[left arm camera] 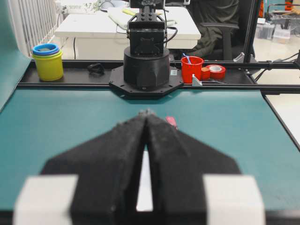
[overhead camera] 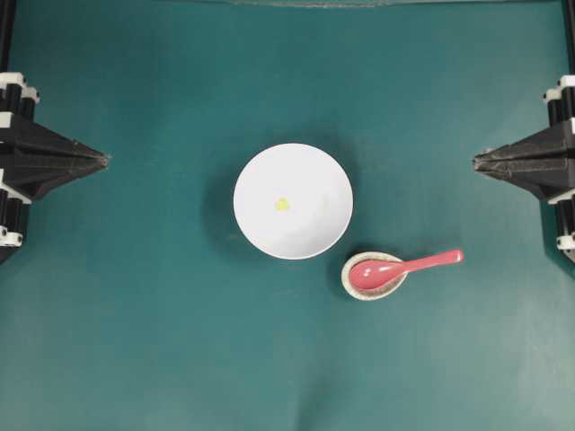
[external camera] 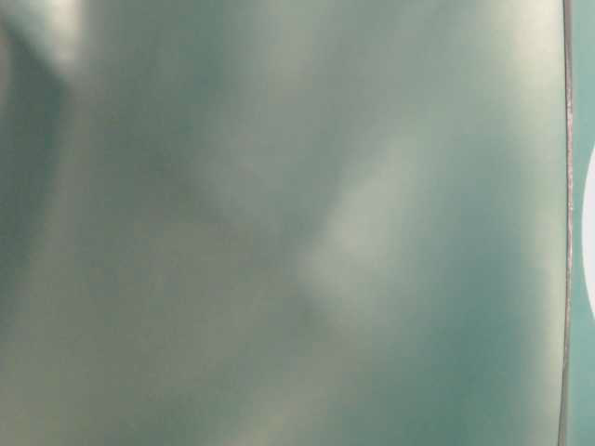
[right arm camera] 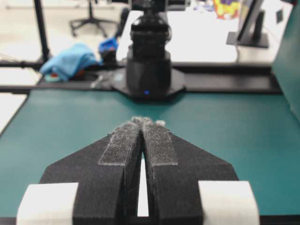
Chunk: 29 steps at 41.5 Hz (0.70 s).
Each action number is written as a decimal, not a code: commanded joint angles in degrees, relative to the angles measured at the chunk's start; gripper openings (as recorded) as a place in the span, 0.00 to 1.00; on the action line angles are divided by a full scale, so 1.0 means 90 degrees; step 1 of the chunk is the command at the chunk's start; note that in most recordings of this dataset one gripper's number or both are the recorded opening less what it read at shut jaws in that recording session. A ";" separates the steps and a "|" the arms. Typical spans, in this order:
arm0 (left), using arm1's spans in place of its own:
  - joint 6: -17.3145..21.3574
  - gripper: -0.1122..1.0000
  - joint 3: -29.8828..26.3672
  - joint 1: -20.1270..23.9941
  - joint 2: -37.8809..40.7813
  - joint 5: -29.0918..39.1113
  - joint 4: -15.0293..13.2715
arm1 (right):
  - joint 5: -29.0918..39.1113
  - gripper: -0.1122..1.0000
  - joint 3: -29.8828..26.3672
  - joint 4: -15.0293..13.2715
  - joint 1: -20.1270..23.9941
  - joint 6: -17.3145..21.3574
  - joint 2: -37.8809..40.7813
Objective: Scoop the yellow hexagonal prism block from the bowl with a spoon using the right arm.
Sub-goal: 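Move the right gripper toward the red spoon handle in the spoon rest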
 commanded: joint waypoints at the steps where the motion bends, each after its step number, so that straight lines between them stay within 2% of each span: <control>1: 0.0000 0.10 -0.0146 0.0010 0.0010 0.0117 0.0059 | -0.0020 0.10 -0.0088 0.0000 -0.0029 0.0010 0.0059; 23: -0.0020 0.11 -0.0146 0.0029 -0.0010 0.0352 0.0068 | 0.0098 0.11 -0.0088 0.0068 -0.0029 0.0059 0.0186; 26: -0.0020 0.11 -0.0146 0.0029 -0.0010 0.0391 0.0068 | 0.0107 0.19 -0.0078 0.0088 -0.0029 0.0059 0.0234; 29: -0.0010 0.11 -0.0146 0.0029 -0.0010 0.0420 0.0068 | 0.0088 0.36 -0.0068 0.0146 -0.0020 0.0068 0.0293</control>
